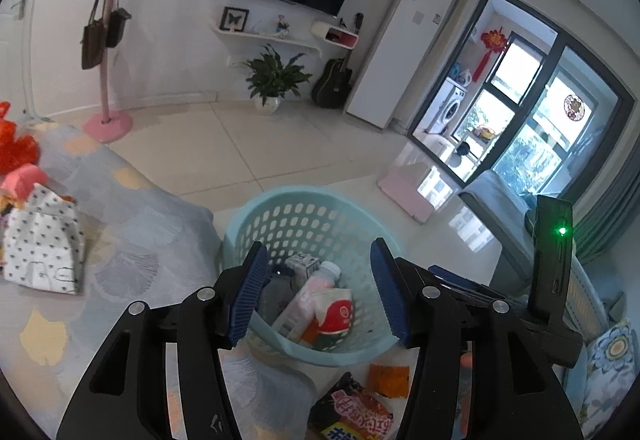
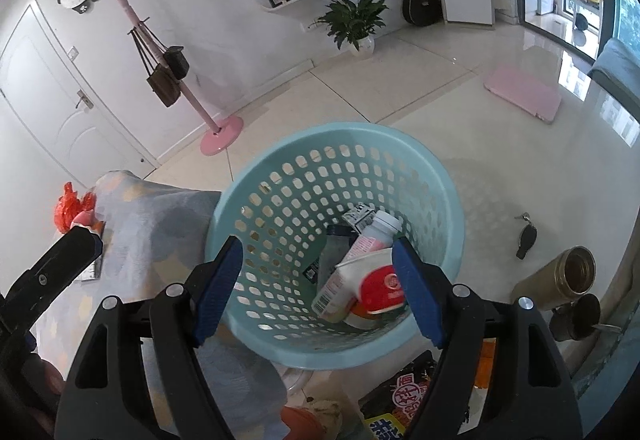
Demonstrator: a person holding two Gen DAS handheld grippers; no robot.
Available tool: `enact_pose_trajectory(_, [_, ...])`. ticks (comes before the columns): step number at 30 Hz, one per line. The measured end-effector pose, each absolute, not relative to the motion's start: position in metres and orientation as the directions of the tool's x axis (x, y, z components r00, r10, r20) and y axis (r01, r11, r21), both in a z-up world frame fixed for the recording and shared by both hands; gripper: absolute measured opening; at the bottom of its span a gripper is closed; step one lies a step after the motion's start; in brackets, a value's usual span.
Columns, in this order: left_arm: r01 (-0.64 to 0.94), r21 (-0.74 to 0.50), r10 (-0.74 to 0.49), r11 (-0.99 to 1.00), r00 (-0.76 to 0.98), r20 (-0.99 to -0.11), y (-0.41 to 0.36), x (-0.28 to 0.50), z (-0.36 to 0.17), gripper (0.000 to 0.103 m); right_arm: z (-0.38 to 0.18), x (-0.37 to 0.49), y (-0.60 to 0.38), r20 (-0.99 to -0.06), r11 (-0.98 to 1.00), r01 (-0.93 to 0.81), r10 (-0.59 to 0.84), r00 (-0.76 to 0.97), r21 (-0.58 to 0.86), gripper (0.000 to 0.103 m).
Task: Collect trash
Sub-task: 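Grasp the red plastic bag with the left tool while the right tool grasps the white heart-print bag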
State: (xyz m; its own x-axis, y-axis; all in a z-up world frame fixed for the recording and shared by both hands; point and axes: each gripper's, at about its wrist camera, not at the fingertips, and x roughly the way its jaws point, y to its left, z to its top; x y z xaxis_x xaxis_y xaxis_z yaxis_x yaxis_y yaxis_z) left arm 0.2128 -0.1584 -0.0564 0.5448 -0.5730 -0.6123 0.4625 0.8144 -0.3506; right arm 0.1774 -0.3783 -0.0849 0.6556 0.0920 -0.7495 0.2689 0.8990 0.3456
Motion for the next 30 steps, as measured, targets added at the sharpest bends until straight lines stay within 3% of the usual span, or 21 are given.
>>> enact_pose_trajectory(6, [0.446,-0.273,-0.516,0.853,0.636,-0.574,-0.142,0.198,-0.032,0.054,-0.062,0.173,-0.353,-0.705,0.923,0.199,0.101,0.702,0.329,0.073])
enact_pose_trajectory(14, [0.342,-0.324,-0.468,0.882,0.717,-0.517,-0.082,0.197,-0.016,0.058,-0.034,0.178,-0.282,-0.65,0.965,0.018,0.162,0.742,0.261,0.072])
enact_pose_trajectory(17, [0.287,-0.32,-0.419,0.903,0.754,-0.506,-0.053,0.201,-0.011,0.058,-0.026,0.186,-0.242,-0.646,0.98,-0.064,0.174,0.743,0.191,0.057])
enact_pose_trajectory(20, [0.229,-0.322,-0.369,0.919,0.787,-0.493,-0.022,0.211,-0.004,0.068,-0.023,0.194,-0.211,-0.636,0.975,-0.13,0.218,0.74,0.183,0.042])
enact_pose_trajectory(23, [0.168,-0.313,-0.309,0.935,0.818,-0.485,0.009,0.223,0.002,0.07,-0.025,0.205,-0.182,-0.625,0.963,-0.186,0.268,0.733,0.195,0.041])
enact_pose_trajectory(30, [0.053,-0.35,-0.235,0.935,0.834,-0.5,0.08,0.271,-0.007,0.088,-0.042,0.233,-0.131,-0.618,0.938,-0.271,0.345,0.706,0.215,0.042])
